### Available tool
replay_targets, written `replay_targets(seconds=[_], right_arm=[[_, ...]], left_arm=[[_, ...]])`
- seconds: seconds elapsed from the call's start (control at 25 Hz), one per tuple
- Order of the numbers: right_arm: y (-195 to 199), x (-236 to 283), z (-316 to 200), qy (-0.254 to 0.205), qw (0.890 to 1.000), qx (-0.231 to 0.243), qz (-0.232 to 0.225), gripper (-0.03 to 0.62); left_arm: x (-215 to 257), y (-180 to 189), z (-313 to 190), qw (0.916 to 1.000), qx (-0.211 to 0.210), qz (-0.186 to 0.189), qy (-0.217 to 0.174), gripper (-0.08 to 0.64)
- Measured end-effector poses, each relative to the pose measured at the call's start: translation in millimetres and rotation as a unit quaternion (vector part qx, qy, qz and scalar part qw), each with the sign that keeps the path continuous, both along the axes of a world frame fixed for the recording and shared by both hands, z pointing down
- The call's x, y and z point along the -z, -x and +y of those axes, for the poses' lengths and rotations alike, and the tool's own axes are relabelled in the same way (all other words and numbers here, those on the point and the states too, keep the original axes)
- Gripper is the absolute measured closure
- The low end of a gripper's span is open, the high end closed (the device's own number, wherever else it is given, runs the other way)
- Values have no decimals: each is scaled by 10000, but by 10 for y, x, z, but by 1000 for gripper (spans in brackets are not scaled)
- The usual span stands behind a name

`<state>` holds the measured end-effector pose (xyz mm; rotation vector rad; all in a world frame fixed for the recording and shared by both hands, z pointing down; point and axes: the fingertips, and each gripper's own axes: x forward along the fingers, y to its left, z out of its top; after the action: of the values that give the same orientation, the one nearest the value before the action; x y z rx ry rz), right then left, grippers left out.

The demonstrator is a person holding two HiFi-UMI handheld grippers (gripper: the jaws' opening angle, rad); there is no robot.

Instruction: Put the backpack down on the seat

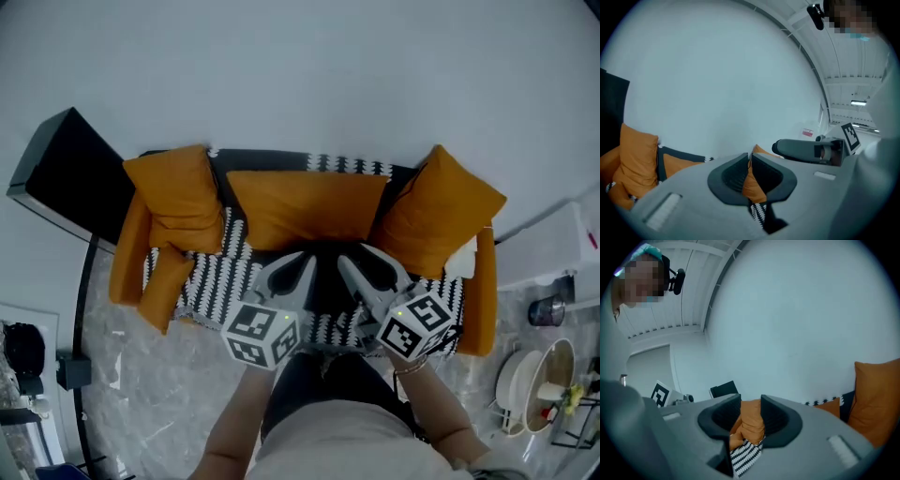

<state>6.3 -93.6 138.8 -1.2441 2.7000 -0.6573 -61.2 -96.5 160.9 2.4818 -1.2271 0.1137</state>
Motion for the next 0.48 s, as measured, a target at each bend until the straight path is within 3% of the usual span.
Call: replay_targets(seconds=[0.2, 0.4, 0.48], right_arm=[[-66, 213, 72, -131, 9996, -77, -256, 476], [-108, 472, 137, -311, 9977, 27, -601, 585], [-102, 552, 183, -388, 9966, 117, -719, 588]], left_arm=[[385, -111, 70, 9987, -207, 266, -377, 543], [677, -237, 146, 9953, -405, 566, -670, 552], [735, -295, 212, 9935, -580, 701, -681, 554]])
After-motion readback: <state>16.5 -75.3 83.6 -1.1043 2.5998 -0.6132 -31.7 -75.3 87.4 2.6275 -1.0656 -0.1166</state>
